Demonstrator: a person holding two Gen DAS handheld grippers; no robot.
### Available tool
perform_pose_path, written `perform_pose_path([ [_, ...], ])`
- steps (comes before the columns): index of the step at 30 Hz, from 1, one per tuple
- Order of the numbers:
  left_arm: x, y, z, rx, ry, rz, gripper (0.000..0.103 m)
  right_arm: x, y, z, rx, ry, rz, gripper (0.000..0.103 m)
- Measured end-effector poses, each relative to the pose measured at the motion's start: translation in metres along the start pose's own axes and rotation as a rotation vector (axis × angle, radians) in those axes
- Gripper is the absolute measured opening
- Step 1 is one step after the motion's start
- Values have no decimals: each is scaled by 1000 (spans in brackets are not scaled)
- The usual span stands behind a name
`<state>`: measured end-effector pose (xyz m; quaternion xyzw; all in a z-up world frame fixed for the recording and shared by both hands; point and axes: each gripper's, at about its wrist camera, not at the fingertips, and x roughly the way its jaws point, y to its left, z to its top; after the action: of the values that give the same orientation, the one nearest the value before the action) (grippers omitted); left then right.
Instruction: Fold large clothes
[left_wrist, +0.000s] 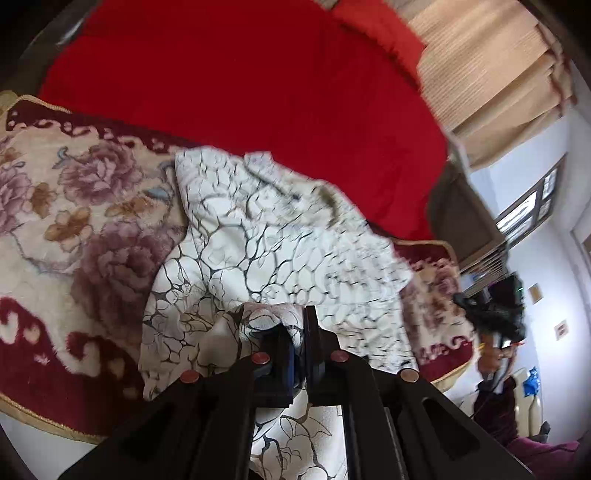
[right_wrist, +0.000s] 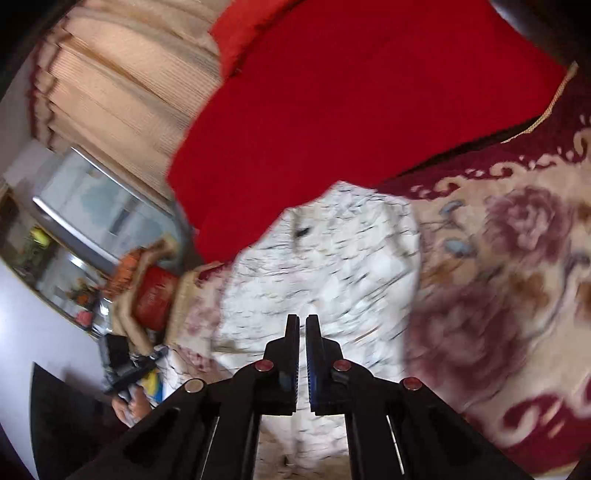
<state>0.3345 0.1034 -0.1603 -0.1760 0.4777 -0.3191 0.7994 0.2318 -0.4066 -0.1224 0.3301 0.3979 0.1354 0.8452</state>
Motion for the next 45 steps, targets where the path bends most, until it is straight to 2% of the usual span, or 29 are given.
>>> perform_pose_path([
  [2,8,-3,-6,15,2,0,4,12,-4,2,13,87,25,8],
  [3,7,-3,-8,18,-3,-1,4,20,-4,-5,2,158,20,9],
  [5,5,-2,-18,23,-16,-5,4,26,-1,-26,-36,239,7,10],
  [6,2,-1,-22,22,-21,-3,4,29,0,-42,-56,276,-5,15],
  [8,-5,2,-27,12,-26,11,4,27,-4,-71,-61,334,-12,31],
  [9,-9,5,-30,6,-28,16,4,26,-9,-90,-44,367,8,48],
  [10,-14,7,-32,-1,-33,20,4,25,-12,-104,-28,389,22,71],
  [11,-19,9,-36,-8,-38,22,4,24,-15,-115,-17,399,35,74],
  [17,-40,11,-58,-11,-64,34,4,40,-2,-169,-4,462,82,74],
  [20,-43,13,-65,-29,-75,32,4,64,11,-195,-33,491,17,73],
  [21,-44,14,-68,-34,-76,33,4,73,15,-201,-51,491,-15,69],
  [22,-46,15,-71,-40,-77,32,4,84,15,-209,-64,504,-55,46],
  [23,-48,15,-74,-43,-79,28,4,97,14,-216,-63,543,-110,29],
  [24,-50,15,-76,-42,-82,26,4,102,13,-218,-67,564,-133,17],
  [25,-52,15,-77,-39,-83,26,4,102,17,-219,-82,558,-138,13],
  [29,-54,15,-72,-50,-86,9,4,79,46,-193,-136,427,-91,8],
  [31,-52,16,-66,-69,-90,-8,4,65,57,-168,-158,331,-60,7],
  [34,-51,15,-48,-82,-107,-21,4,61,64,-130,-154,255,-57,6],
  [37,-54,13,-21,-88,-129,-29,4,60,60,-96,-147,200,-53,6],
  [41,-60,15,32,-102,-190,-18,4,56,49,-43,-102,96,-31,6],
  [45,-38,42,87,-182,-205,35,5,46,14,32,29,-47,-40,6],
])
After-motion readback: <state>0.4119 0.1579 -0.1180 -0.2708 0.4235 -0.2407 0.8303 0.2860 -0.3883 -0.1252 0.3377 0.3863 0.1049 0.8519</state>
